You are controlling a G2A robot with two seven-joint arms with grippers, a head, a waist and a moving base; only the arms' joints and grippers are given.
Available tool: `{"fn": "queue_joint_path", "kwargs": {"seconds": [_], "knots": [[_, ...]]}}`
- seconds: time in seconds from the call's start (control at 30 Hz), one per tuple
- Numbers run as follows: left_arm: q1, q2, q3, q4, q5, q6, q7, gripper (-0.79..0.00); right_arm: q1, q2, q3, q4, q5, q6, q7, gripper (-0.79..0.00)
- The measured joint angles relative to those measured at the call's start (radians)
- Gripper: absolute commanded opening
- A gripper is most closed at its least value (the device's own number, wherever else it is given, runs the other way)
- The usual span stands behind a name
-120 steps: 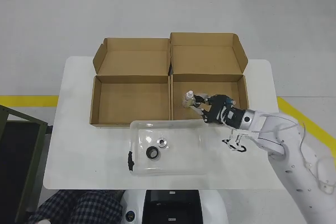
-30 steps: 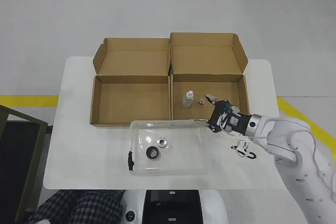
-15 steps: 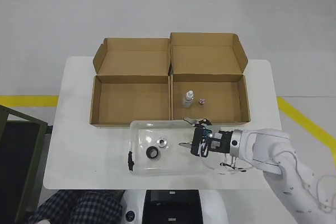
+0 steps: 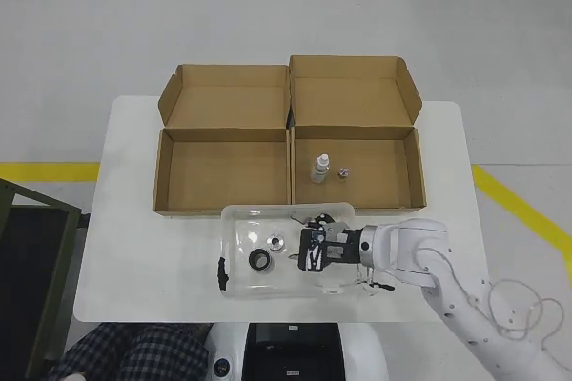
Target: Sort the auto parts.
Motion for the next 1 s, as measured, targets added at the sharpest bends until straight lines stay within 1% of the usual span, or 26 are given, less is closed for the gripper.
{"fn": "queue_joint_path", "kwargs": {"seconds": [0.27,0.53,0.63,1.0], "knots": [[0.000,0.000,0.000,0.000,0.000,0.000,0.000,0.000,0.048,-0.020,-0.065,0.068,-0.028,0.023,-0.014,-0.296],[0.000,0.000,0.000,0.000,0.000,0.000,0.000,0.000,0.103,-0.044,-0.136,0.133,-0.045,0.032,-0.010,-0.296],[0.000,0.000,0.000,0.000,0.000,0.000,0.000,0.000,0.119,-0.053,-0.161,0.157,-0.051,0.034,-0.005,-0.283],[0.000,0.000,0.000,0.000,0.000,0.000,0.000,0.000,0.174,-0.087,-0.227,0.247,-0.049,0.057,-0.014,-0.323]]}}
